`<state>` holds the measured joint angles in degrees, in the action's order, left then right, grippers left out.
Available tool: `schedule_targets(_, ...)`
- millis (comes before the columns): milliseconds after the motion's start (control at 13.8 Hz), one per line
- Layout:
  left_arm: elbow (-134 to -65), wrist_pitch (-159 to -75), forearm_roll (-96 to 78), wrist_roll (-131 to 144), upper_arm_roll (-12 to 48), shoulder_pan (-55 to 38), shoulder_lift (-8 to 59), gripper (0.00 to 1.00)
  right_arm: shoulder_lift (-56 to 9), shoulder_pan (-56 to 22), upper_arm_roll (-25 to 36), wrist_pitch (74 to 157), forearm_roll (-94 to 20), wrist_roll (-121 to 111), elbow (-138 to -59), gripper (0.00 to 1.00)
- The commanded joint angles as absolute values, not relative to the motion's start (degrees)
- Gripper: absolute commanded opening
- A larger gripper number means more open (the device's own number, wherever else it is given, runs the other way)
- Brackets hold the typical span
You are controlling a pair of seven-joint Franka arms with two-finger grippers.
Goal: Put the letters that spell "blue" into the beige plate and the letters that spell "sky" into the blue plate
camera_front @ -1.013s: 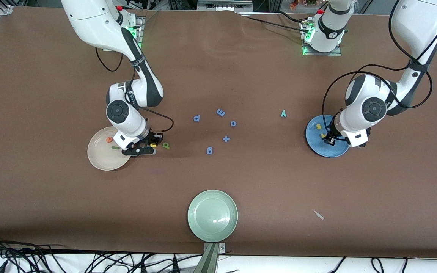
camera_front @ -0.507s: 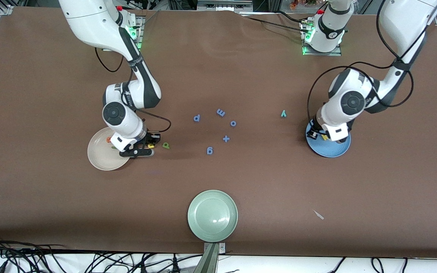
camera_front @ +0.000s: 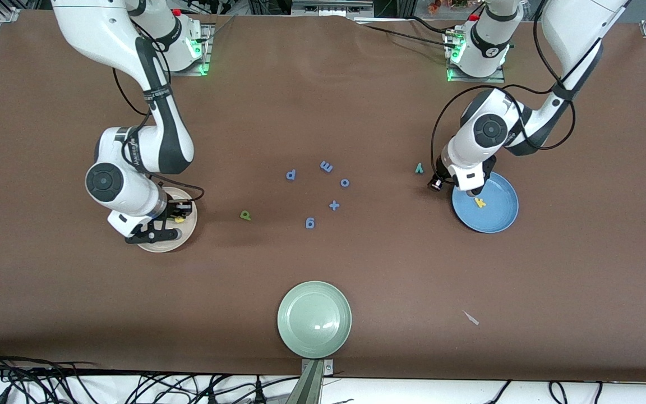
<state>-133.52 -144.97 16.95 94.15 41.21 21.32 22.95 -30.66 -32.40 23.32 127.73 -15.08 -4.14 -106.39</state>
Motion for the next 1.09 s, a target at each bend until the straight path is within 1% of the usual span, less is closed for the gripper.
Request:
schedule_targets(0,-134.8,-146.2,18.7,96.9,41.3,19.2,22.0,0.59,-30.8,-32.5,23.1,127.4,-20.0,-5.6,-107.2,0.63)
schedule_targets(145,-135.2,-146.2,18.9,96.8,41.2,17.0,22.0,0.58,-30.7,-32.5,22.9,127.3,-20.2,-4.9,-107.1,0.64)
schedule_targets(362,-135.4,-146.2,26.9,96.7,41.3,16.8,24.0,0.57,-30.8,-34.4,21.6,127.7,-20.3,-0.4,-106.3,0.64)
schedule_targets(651,-135.6,-146.3,30.0,96.9,41.3,16.9,24.7,0.57,-32.5,-38.5,19.3,132.4,-20.3,10.3,-105.8,0.64)
schedule_targets(796,-135.7,-148.1,30.0,96.9,41.3,16.8,24.9,0.55,-33.5,-40.9,19.2,134.7,-20.3,14.7,-105.8,0.64)
schedule_targets(1013,-135.9,-148.3,31.8,95.8,41.3,16.9,25.7,0.53,-35.0,-42.0,17.9,137.7,-20.4,18.0,-105.8,0.64)
